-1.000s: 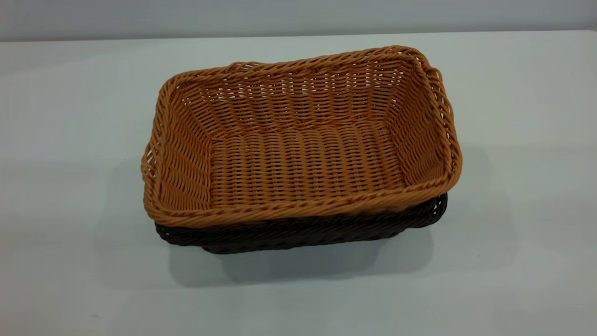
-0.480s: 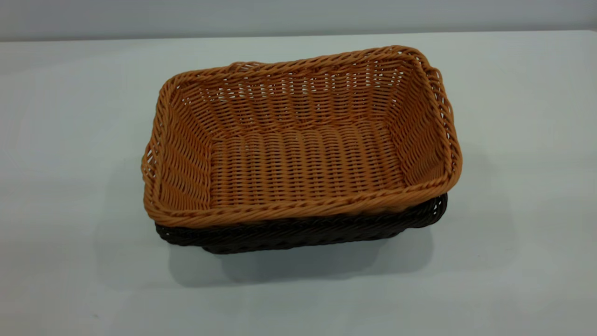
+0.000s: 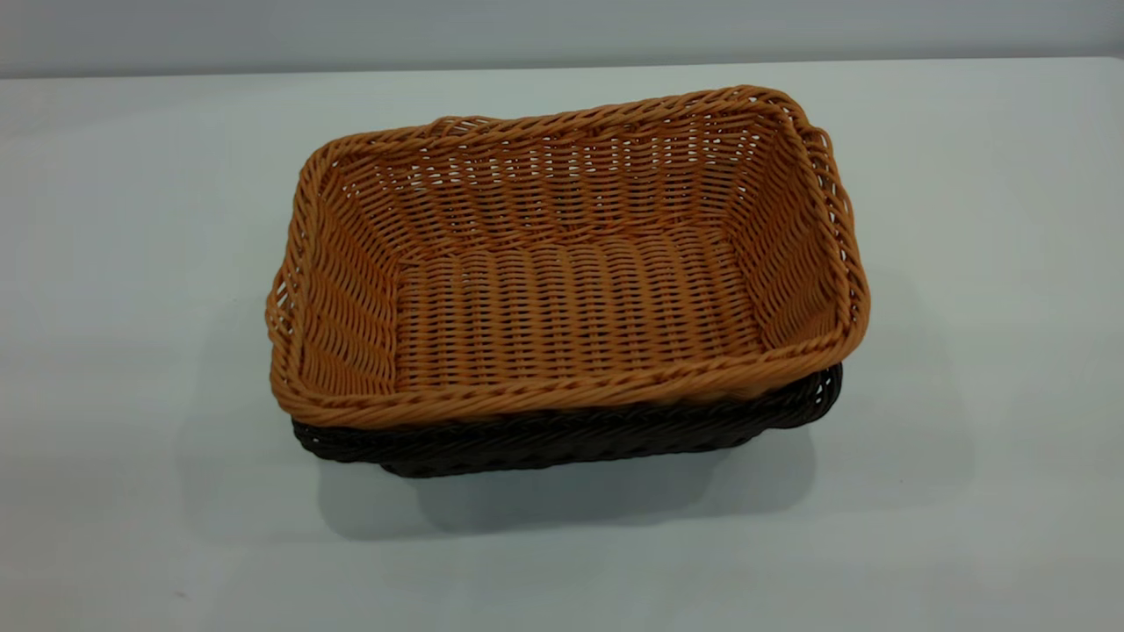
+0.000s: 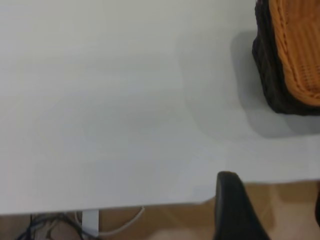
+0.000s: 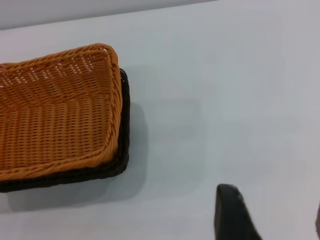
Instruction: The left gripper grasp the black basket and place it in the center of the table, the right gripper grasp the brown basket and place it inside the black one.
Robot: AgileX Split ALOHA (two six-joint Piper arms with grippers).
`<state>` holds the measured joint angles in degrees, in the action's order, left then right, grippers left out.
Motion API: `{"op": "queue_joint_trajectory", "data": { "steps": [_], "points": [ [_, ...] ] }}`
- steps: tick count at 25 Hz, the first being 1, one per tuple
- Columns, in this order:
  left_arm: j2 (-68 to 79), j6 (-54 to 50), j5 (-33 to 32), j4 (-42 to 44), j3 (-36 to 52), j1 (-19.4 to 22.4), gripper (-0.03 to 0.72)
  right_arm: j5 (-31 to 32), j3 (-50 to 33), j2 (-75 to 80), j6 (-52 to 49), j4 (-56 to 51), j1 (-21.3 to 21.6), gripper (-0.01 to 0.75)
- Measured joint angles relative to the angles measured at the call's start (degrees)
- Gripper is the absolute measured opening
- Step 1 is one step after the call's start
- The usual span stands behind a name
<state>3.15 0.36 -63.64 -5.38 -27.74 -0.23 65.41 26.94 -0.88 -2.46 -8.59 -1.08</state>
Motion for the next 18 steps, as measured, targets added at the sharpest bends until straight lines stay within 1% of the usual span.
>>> {"op": "queue_joint_trajectory", "data": {
  "steps": [3, 5, 7, 12, 18],
  "points": [
    [-3.87, 0.0, -0.25, 0.0, 0.0, 2.78, 0.349, 0.0, 0.0, 0.0, 0.0, -0.04, 0.0, 0.3],
    [-4.21, 0.0, -0.42, -0.05, 0.0, 5.48, 0.349, 0.0, 0.0, 0.0, 0.0, -0.04, 0.0, 0.286],
    [-4.23, 0.0, -0.42, 0.0, 0.0, 7.11, 0.349, 0.01, 0.0, 0.0, 0.0, -0.04, 0.0, 0.269],
    [-4.23, 0.0, -0.42, 0.0, 0.0, 7.65, 0.349, 0.01, 0.0, 0.0, 0.0, -0.04, 0.0, 0.239],
    [-4.23, 0.0, -0.42, 0.0, 0.0, 7.65, 0.349, 0.01, 0.0, 0.0, 0.0, -0.04, 0.0, 0.239]
  ]
}}
